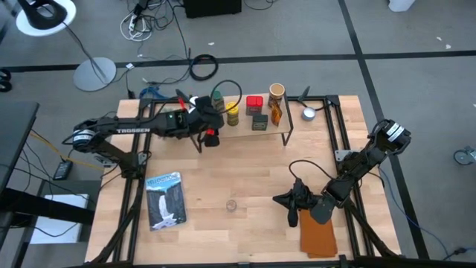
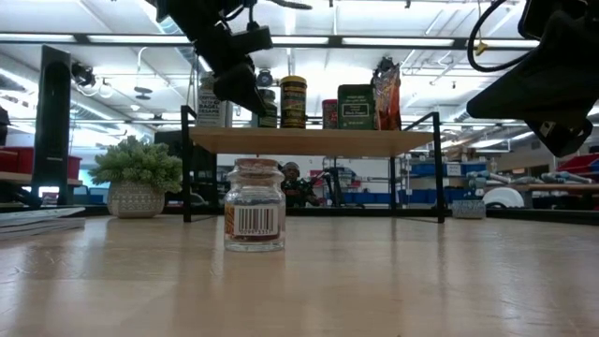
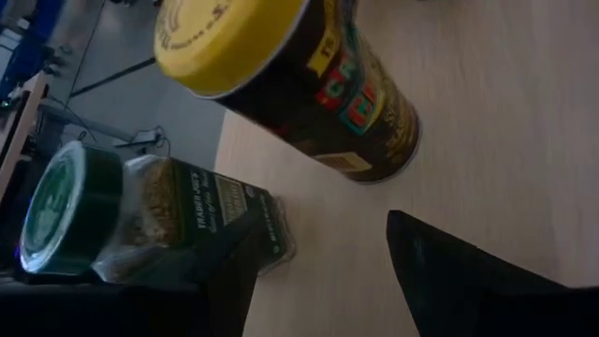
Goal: Shelf spices
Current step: Put the green seasoning bottle on the shelf
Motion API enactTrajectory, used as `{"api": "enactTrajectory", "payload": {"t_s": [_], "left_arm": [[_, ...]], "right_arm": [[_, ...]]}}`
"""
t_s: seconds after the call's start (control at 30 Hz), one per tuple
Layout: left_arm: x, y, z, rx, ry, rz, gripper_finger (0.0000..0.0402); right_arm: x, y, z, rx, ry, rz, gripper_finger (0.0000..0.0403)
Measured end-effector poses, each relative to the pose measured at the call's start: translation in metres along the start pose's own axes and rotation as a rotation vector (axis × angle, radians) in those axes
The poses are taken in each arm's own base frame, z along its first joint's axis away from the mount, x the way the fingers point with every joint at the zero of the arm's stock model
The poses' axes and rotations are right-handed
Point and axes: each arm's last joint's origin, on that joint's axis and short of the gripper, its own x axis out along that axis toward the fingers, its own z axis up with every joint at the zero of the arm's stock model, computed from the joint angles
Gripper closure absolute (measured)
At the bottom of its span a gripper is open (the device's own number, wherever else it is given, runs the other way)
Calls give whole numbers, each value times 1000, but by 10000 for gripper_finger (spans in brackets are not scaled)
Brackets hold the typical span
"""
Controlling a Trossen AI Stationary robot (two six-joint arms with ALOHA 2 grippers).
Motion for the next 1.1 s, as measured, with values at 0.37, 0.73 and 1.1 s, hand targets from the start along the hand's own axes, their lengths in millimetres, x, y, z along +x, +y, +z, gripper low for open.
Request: {"api": "enactTrajectory", "payload": {"t_s": [0.37, 0.73, 1.1], "left_arm": [[25, -9, 0, 24, 39, 26, 165], [30, -24, 3, 73, 131, 221, 165], [22, -34, 9, 64, 123, 289, 165]], "right_arm": [[0, 0, 0, -2, 0, 0, 401], [0, 0, 0, -2, -1, 0, 400], [0, 0, 0, -3, 0, 0, 398]]}}
